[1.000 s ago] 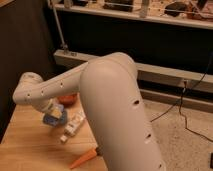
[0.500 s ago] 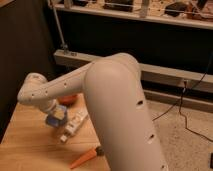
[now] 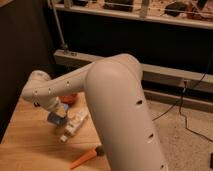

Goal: Place the white sponge in the ceramic cup

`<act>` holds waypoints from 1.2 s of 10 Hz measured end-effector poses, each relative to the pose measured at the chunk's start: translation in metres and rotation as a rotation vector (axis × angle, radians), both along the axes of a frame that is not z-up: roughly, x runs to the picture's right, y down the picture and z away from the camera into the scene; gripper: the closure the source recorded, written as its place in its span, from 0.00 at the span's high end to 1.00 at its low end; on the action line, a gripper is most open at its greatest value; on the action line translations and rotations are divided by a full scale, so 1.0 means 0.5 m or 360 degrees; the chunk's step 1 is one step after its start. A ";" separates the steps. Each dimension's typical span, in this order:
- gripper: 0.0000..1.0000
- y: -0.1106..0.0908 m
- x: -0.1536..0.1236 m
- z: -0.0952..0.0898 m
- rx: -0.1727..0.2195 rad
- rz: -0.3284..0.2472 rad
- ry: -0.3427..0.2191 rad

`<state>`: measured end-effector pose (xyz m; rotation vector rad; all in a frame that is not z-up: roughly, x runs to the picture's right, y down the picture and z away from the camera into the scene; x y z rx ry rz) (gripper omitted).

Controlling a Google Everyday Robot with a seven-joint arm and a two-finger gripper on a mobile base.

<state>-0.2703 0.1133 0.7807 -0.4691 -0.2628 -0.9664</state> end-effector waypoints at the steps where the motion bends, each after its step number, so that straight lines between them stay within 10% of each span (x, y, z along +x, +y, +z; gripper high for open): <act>1: 0.44 0.003 -0.001 0.002 -0.0009 -0.0008 -0.0003; 4: 0.68 0.014 -0.002 0.010 -0.0043 -0.0024 0.0000; 12: 0.68 0.014 0.016 0.023 -0.0069 -0.0028 0.0033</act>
